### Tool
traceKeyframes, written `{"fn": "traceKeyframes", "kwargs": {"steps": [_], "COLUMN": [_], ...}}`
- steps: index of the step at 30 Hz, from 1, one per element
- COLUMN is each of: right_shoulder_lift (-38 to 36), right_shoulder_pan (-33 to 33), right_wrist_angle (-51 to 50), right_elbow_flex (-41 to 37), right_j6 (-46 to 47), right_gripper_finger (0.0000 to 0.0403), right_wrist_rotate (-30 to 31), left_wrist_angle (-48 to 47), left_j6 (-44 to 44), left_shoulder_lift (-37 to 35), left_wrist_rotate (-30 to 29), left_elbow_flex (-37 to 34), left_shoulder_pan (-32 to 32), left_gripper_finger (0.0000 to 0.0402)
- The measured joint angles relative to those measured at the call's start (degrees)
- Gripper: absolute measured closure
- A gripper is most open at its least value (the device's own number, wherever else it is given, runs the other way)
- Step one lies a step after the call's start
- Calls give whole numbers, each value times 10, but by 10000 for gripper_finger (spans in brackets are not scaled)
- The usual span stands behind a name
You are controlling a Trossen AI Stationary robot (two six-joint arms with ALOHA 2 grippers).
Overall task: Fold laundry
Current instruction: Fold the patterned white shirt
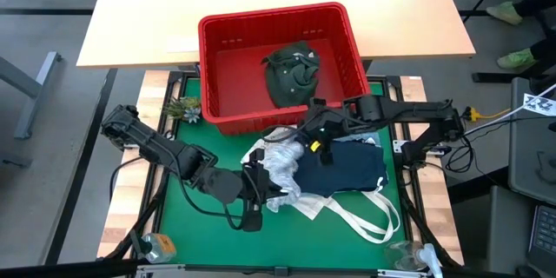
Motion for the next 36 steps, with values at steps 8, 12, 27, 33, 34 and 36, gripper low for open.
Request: {"fn": "traceKeyframes", "kwargs": {"steps": [8, 12, 27, 33, 34, 36], "right_shoulder_lift": [-1, -2, 0, 1, 1, 2], "right_shoulder_pan": [22, 65, 279, 323, 325, 328], "right_wrist_angle": [-21, -21, -1, 70, 83, 105], "right_elbow_flex": [63, 84, 77, 32, 23, 7], "right_j6": [65, 96, 103, 21, 1, -38], "right_gripper_finger": [199, 199, 198, 198, 198, 198], "right_wrist_rotate": [-122, -138, 167, 177, 179, 193], "left_wrist_angle": [0, -1, 6, 70, 85, 108], "left_j6": [-35, -66, -105, -106, -106, -106], "left_shoulder_lift": [0, 0, 44, 45, 45, 45], "left_wrist_rotate": [-4, -5, 2, 58, 67, 80], "left_elbow_flex": [0, 0, 0, 0, 0, 0], "left_shoulder_pan": [12, 23, 67, 92, 95, 99], "left_gripper_finger": [401, 401, 401, 401, 401, 401]}}
